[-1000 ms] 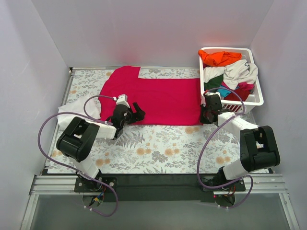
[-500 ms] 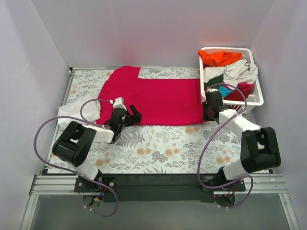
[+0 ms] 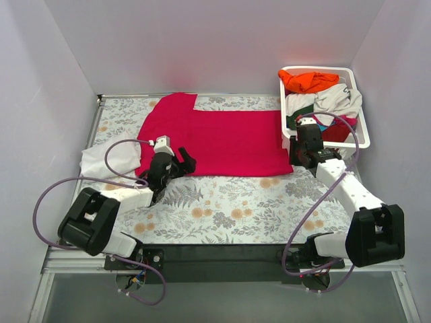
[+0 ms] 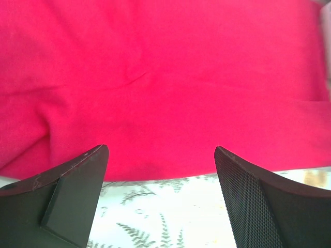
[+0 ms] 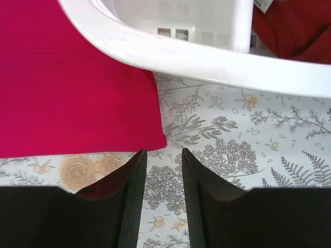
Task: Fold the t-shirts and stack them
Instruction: Fold the tshirt
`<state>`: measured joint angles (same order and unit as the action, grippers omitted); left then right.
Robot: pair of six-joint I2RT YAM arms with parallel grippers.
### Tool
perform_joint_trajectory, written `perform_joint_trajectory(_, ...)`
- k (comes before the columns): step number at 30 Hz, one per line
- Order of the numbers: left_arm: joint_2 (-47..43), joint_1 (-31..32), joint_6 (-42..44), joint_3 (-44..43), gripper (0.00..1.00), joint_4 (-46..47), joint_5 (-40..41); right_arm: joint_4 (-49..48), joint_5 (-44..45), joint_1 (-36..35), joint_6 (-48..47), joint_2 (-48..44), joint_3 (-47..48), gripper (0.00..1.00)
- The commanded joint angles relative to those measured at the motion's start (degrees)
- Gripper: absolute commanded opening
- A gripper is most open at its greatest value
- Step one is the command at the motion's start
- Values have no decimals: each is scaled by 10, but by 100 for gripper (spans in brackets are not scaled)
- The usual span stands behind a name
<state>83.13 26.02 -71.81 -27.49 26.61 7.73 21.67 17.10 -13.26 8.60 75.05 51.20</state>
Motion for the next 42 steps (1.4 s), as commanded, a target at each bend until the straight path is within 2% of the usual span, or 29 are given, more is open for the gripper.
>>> perform_joint_trajectory(1, -67, 7, 18, -25, 77, -16, 8, -16, -67, -9, 2, -26, 25, 31)
perform_joint_trajectory(4, -67, 7, 27, -52, 77, -25, 11, -35, -95, -28, 5, -3, 28, 33)
perform_joint_trajectory(14, 54, 7, 18, -88, 77, -1, -8, -95, -136, -76, 19, 150, 87, 34)
perform_joint_trajectory(24, 98, 7, -7, -52, 77, 4, -6, -112, -130, -79, 20, 242, 85, 34)
perform_joint_trajectory(33, 66, 19, -66, 29, 77, 2, -32, -88, -141, -79, 34, 223, 20, 34)
perform_joint_trajectory(42, 7, 71, -124, 92, 76, -38, -10, -66, -167, -79, 55, 158, -50, 36)
